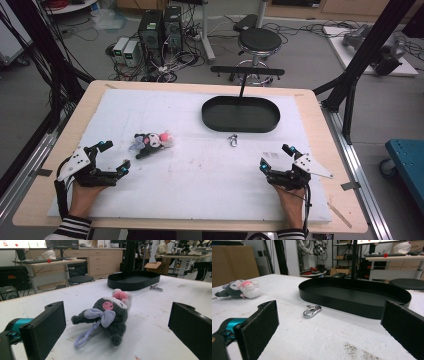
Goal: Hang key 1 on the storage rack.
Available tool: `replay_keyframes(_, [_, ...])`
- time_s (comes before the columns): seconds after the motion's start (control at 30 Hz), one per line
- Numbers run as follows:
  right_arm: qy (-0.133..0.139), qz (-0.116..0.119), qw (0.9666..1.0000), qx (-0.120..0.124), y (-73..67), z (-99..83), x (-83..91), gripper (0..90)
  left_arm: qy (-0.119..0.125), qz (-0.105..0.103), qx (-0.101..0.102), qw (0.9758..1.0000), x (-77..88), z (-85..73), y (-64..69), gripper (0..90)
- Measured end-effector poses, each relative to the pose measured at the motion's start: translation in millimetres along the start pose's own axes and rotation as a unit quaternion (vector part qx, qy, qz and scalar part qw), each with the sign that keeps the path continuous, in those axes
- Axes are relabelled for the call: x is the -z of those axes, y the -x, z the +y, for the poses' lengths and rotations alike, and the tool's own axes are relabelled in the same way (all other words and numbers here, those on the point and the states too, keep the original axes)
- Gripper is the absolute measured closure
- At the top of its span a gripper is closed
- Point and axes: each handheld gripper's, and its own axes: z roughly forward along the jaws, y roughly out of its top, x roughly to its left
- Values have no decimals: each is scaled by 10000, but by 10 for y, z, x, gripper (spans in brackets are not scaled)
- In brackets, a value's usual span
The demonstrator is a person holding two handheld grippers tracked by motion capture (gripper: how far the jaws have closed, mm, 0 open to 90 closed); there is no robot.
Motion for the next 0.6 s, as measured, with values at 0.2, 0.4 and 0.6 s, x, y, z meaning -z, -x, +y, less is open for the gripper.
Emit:
replay_keyframes(0.2, [-48,81,9999,-48,11,3,-4,7,-29,51,-34,10000,-2,3,8,17])
replay_keyframes(0.4, [-275,114,9992,-268,57,23,-48,7,-39,156,6,9999,20,12,-22,17])
replay_keyframes(0.6, [-336,176,9992,-147,41,25,-61,7,-207,110,-75,9997,26,135,-81,17])
